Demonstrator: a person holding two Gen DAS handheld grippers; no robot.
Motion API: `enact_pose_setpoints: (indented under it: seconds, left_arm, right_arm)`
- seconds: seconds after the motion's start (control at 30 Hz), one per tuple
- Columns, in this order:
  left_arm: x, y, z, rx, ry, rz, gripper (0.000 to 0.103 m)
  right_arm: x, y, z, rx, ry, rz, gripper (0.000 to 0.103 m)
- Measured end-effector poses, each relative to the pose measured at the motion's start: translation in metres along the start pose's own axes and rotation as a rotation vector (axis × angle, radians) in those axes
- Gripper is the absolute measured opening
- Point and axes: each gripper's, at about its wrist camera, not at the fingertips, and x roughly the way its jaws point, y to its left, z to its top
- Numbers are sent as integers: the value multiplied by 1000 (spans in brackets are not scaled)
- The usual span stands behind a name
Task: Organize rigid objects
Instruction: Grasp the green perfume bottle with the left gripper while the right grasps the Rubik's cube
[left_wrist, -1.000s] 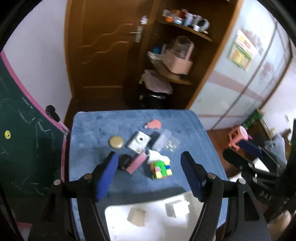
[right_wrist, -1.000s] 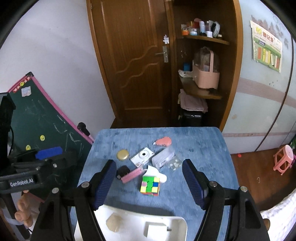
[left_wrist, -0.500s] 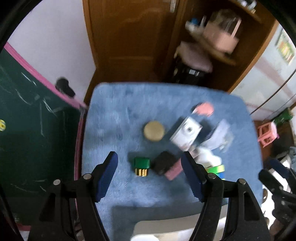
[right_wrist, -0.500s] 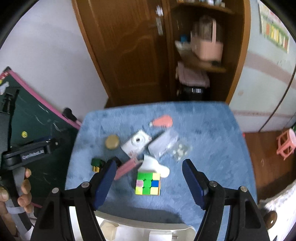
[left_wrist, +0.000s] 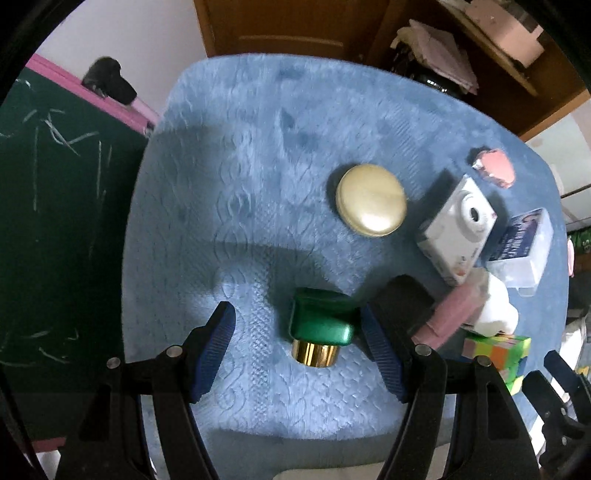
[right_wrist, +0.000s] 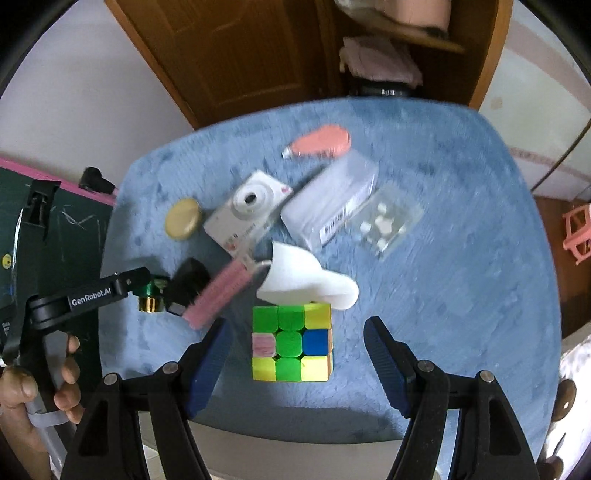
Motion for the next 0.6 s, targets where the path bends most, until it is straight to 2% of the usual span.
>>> enact_pose_setpoints:
  seconds: [0.37,0.5,0.6]
  left_arm:
    - [19,5,3,-36,46,-33,73]
    - [23,9,4,-72,62,-85,64]
    - [23,7,4,-69,53,-79,60]
  right_arm:
    - [30,0,-2,44,100,-1,74]
    - [40,2,-1,56,133,-7,74]
    - [49,2,-1,73,167,-23,74]
